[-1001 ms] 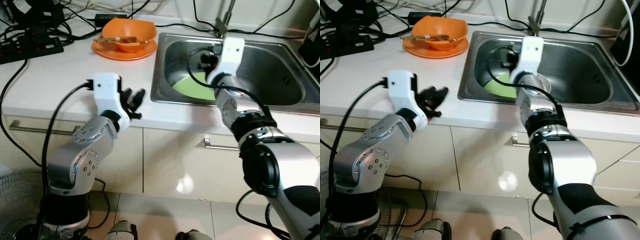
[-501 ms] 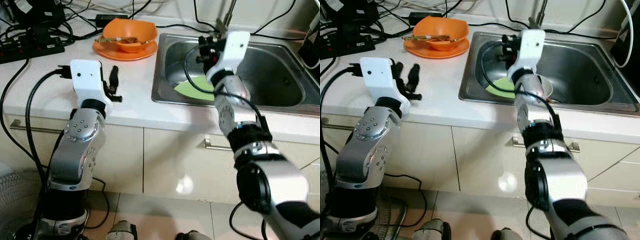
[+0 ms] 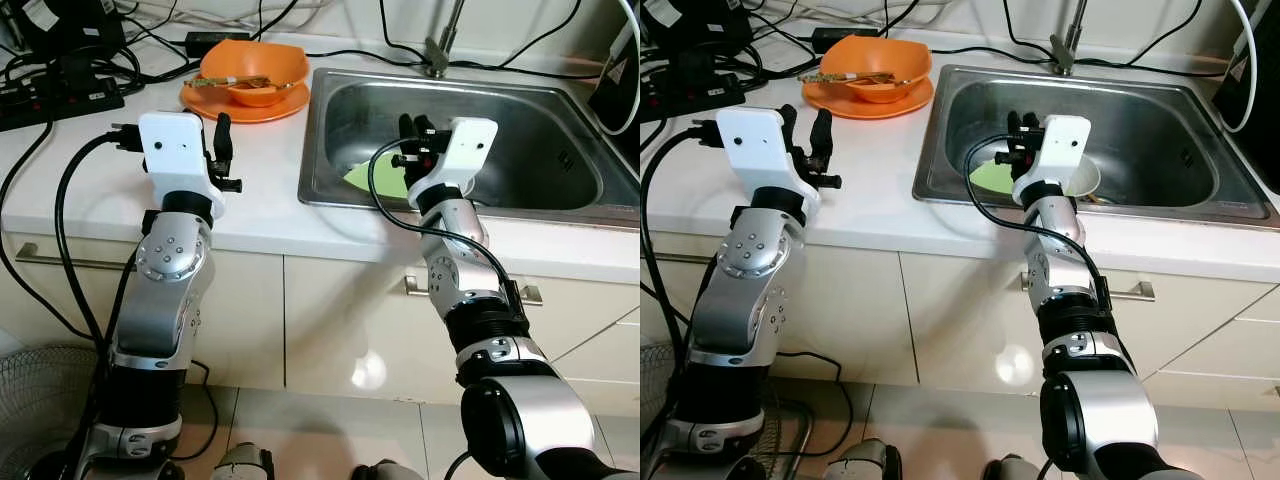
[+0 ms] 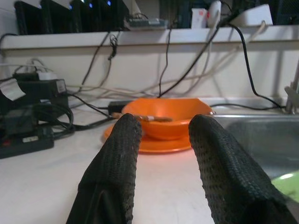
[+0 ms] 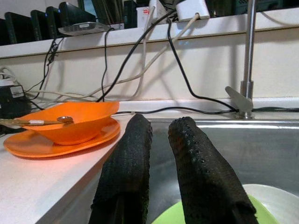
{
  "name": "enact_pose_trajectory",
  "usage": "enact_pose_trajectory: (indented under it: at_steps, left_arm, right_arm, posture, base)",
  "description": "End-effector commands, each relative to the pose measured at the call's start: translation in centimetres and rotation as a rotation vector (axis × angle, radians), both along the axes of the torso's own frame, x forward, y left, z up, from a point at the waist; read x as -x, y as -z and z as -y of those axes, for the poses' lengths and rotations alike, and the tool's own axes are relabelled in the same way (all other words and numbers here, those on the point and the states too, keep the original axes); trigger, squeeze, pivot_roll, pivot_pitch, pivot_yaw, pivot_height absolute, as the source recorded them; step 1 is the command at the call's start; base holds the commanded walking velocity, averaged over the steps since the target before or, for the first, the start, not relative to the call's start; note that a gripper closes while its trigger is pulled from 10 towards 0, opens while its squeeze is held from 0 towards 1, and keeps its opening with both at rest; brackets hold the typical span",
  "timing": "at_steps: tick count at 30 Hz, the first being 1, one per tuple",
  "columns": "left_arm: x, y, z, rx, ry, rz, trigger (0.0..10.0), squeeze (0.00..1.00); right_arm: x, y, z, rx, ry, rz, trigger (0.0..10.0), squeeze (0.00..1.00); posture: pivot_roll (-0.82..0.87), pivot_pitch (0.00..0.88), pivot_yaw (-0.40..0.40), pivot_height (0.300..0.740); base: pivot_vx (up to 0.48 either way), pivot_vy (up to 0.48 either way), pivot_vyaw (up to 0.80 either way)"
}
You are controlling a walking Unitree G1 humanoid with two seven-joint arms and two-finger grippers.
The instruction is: Kitchen organization
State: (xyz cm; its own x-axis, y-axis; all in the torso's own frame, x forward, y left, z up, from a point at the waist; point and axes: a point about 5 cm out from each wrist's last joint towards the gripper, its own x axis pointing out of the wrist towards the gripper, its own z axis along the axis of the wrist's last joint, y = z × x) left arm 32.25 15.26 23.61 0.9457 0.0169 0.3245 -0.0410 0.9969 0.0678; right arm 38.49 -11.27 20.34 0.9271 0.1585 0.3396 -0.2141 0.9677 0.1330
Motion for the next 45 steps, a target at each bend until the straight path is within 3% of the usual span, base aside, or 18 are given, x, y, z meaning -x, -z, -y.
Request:
enact_pose_trajectory:
  at_steps: [1,7,11,18,27,45]
  left_arm:
    - [0.0,0.0,-0.1,-0.001,-0.013,0.01,10.0,0.0]
    - [0.4,-0.2,-0.2,-0.01,-0.019,0.059,10.0,0.0]
    - [0.8,-0.1,0.3,0.049,0.005,0.122,10.0,0.0]
    - [0.7,1.6,-0.5,-0.024,-0.04,0.113,10.0,0.0]
    - [0.5,3.6,-0.9,-0.032,-0.05,0.117,10.0,0.0]
    - [0.1,4.9,-1.1,-0.047,-0.06,0.111,10.0,0.0]
  right_arm:
    - [0.0,-0.5,-0.1,0.017,0.0,0.018,10.0,0.0]
    - [0.1,-2.1,0.3,-0.005,0.018,0.087,10.0,0.0]
    - [0.3,-2.3,0.4,-0.049,0.025,0.126,10.0,0.0]
    - [0.8,-1.8,0.6,-0.019,0.062,0.168,10.0,0.0]
    - [0.8,-0.2,0.4,-0.012,0.08,0.143,10.0,0.0]
    - [0.8,1.0,0.6,0.01,0.097,0.117,10.0,0.0]
  posture:
    - [0.07,0.048,-0.026,0.718]
    - [0.07,0.04,-0.029,0.718]
    - [0.07,0.034,-0.03,0.718]
    - [0.07,0.025,-0.029,0.718]
    - [0.07,0.016,-0.027,0.718]
    - [0.07,0.026,-0.031,0.718]
  base:
    - [0.0,0.0,0.0]
    - [0.23,0.0,0.0]
    - [0.284,0.0,0.0]
    - [0.114,0.0,0.0]
    - [0.0,0.0,0.0]
    - [0.0,0.0,0.0]
